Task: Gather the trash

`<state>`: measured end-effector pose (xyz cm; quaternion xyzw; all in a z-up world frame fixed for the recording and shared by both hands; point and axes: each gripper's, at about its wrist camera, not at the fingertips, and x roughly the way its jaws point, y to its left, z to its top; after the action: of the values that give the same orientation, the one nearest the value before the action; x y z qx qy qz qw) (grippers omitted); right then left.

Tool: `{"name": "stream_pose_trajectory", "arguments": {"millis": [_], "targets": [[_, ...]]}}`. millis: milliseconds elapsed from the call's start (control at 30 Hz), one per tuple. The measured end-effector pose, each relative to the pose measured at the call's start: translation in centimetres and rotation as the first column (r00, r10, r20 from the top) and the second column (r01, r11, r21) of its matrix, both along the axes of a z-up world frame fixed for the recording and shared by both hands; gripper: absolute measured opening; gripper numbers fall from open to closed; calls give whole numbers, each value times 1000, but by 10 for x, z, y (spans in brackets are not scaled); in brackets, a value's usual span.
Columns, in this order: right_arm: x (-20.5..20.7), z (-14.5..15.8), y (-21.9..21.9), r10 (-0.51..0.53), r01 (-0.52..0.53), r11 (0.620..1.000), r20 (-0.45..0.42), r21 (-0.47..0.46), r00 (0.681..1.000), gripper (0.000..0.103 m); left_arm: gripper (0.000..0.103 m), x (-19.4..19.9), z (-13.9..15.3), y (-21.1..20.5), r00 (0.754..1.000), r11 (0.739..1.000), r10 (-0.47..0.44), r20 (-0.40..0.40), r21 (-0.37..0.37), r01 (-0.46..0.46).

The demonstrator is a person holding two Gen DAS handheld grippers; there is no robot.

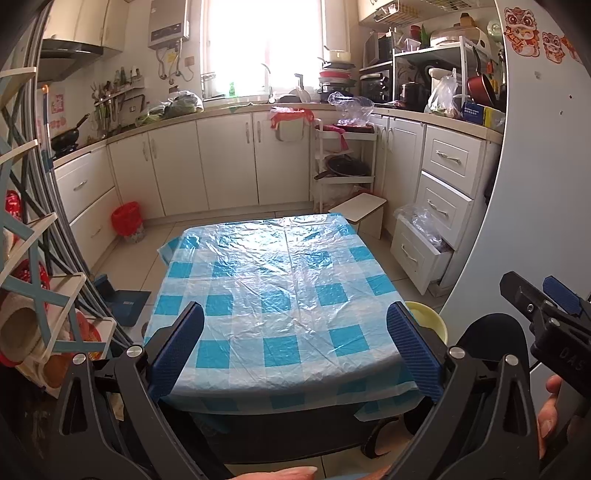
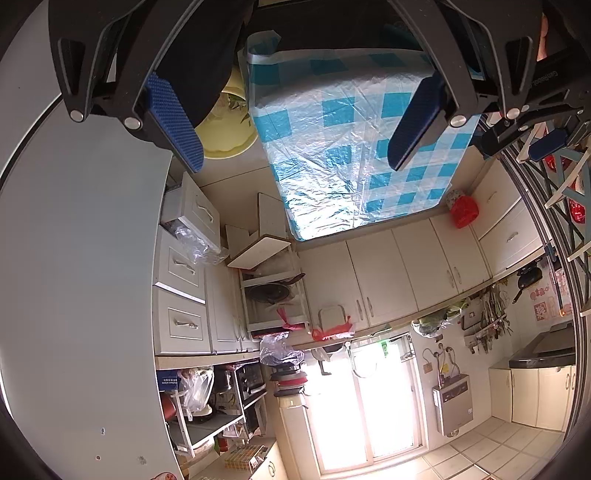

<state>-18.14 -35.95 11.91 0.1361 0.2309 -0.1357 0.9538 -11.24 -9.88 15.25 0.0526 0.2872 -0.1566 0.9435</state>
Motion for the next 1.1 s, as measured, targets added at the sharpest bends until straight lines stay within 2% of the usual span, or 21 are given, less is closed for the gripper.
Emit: {"name": "stream_pose_trajectory", "arguments": {"millis": [1100], "targets": [[-2,1,0,8,-8,1000,-4,6,1000,96,95,-8,5,-4,1000,1000,-7,23,7,7]]}}
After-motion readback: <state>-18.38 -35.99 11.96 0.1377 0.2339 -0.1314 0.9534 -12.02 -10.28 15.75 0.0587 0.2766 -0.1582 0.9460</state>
